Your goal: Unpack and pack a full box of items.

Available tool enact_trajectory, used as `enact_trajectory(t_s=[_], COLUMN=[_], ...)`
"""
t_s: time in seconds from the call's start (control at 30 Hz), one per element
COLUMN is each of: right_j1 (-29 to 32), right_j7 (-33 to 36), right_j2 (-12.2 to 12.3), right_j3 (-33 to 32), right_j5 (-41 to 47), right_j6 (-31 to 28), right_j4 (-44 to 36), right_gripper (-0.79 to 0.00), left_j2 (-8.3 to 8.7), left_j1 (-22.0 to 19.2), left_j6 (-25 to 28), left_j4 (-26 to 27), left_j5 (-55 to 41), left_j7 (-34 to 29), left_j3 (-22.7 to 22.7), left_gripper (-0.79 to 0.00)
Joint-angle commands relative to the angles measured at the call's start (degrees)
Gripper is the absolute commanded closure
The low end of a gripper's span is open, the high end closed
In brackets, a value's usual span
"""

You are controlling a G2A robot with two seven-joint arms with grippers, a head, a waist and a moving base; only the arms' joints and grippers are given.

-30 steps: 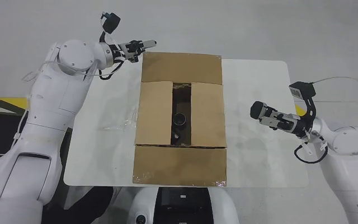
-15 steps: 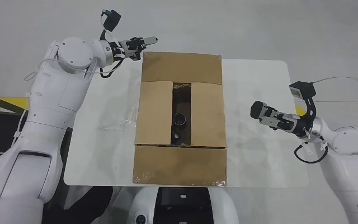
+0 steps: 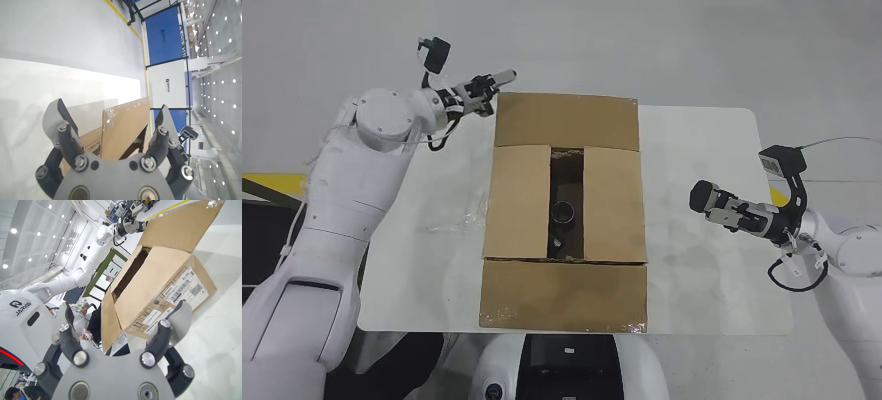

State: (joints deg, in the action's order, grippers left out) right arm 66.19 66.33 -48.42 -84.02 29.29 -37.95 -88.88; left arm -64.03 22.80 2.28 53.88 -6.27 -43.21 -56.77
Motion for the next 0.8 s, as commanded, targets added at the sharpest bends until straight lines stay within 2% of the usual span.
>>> enact_trajectory(t_s=[0.0, 0.17, 0.4, 0.77], right_j1=[0.0, 0.0, 0.0, 0.0], right_j7=[0.0, 0.0, 0.0, 0.0], right_j2=[0.0, 0.0, 0.0, 0.0], right_j3=[0.0, 0.0, 0.0, 0.0], right_j5=[0.0, 0.0, 0.0, 0.0], right_j6=[0.0, 0.0, 0.0, 0.0], right_j4=[0.0, 0.0, 0.0, 0.0], right_gripper=[-0.785, -0.785, -0.785, -0.785], left_j2=[-0.5, -2.2, -4.45, -6.07], left_j1=[0.1, -0.8, -2.2, -3.6], left_j6=[0.1, 1.4, 6.1, 8.6], left_j4=[-1.9, -6.5, -10.7, -16.0], left_j5=[-1.0, -5.8, -9.6, -20.4], left_j7=[1.2, 2.6, 3.8, -5.4], left_j3=[0.5, 1.6, 3.2, 1.2], left_gripper=[-0.785, -0.785, -0.785, -0.785])
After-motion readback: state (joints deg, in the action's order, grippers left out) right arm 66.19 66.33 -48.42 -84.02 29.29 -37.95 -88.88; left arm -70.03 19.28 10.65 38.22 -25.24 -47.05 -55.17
